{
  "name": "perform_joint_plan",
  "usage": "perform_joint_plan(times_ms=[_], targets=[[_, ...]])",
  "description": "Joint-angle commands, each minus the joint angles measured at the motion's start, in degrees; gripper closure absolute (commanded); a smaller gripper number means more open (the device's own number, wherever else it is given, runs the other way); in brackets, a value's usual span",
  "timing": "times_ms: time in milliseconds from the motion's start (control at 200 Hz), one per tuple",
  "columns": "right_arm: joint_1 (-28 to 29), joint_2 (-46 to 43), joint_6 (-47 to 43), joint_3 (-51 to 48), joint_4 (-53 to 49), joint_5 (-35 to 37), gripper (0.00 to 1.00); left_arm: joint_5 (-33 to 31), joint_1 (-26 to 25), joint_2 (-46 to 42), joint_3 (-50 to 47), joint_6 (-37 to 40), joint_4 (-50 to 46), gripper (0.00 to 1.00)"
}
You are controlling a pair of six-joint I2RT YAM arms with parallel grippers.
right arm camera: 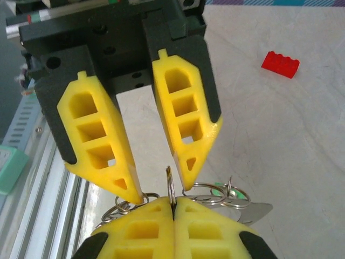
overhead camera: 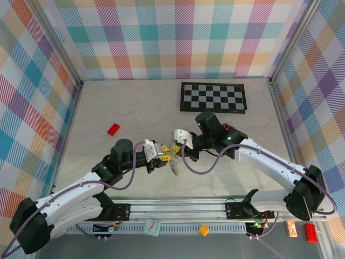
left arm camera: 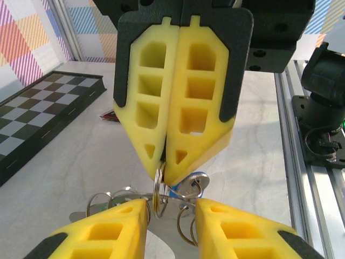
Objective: Put the keys on the keyring
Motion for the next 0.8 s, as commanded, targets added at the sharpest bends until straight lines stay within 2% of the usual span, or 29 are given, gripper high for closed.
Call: perform_joint_plan(times_ms=[0,325,525,565,705,795], targets=[[1.64,1.39,-6.1,3.88,-7.97,1.85,1.0,-0.37,-0.39,0.49,2.04,3.02,-4.58,0.73],[5.05,3.54,-9.4,8.24,-12.37,5.91,1.0,0.01,-0.46,1.05,3.34,3.11,-4.98,0.81],[5.24,2.42,-6.3,7.08,-9.3,3.43,1.0,0.68,-0.45,1.41,3.26,2.24,-3.73,0.96],[5.0,1.64,-5.4,6.12,-7.77,3.12,0.96,0.77,-0.44,1.23,3.1,2.07,-3.47,1.0],[0.59,-1.53,1.66,1.23,-0.87,-2.11,0.74,0.73,-0.41,0.22,1.41,0.89,-1.25,1.0],[-2.54,-3.14,6.84,-2.57,3.97,-6.53,0.71,0.79,-0.41,-0.41,-0.18,-0.25,1.49,1.0]])
